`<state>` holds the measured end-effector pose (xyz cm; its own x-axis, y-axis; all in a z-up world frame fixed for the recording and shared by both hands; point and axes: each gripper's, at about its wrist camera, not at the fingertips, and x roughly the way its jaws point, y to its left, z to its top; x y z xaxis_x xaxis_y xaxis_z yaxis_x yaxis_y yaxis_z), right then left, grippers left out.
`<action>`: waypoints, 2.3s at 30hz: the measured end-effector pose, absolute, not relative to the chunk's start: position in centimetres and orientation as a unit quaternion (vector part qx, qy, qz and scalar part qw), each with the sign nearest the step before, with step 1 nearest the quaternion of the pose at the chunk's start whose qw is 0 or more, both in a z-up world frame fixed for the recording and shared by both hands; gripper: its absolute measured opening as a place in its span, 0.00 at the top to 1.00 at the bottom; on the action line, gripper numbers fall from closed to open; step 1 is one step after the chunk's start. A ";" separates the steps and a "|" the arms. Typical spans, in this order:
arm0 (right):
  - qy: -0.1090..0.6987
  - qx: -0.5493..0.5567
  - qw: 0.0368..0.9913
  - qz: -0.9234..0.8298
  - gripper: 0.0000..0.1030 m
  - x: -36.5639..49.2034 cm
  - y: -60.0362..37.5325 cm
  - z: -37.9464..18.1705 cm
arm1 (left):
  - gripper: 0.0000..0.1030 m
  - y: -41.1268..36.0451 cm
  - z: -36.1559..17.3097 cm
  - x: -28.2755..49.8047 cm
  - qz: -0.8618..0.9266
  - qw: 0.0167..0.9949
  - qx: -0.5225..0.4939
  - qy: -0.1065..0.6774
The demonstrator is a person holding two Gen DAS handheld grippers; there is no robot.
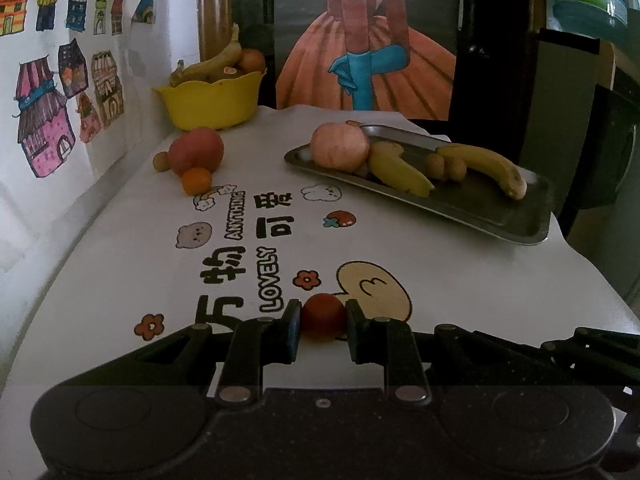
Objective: Organize fruits
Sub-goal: 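Carry the tomato onto the metal tray and open the left tool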
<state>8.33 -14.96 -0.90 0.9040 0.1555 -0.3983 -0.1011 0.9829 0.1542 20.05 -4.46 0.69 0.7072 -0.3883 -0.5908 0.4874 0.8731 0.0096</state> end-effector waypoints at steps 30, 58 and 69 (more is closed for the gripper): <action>0.157 0.131 0.979 0.023 0.72 6.8 -23.7 1.5 | 0.76 -11.7 4.1 22.3 -0.255 0.925 -0.005 0.282; 0.200 0.157 0.967 -0.030 0.72 13.2 -32.2 1.4 | 0.76 -19.5 0.6 26.6 -0.291 0.915 -0.016 0.279; 0.212 0.145 0.966 -0.030 0.72 13.6 -31.9 1.5 | 0.76 -19.3 0.5 26.4 -0.291 0.915 -0.018 0.280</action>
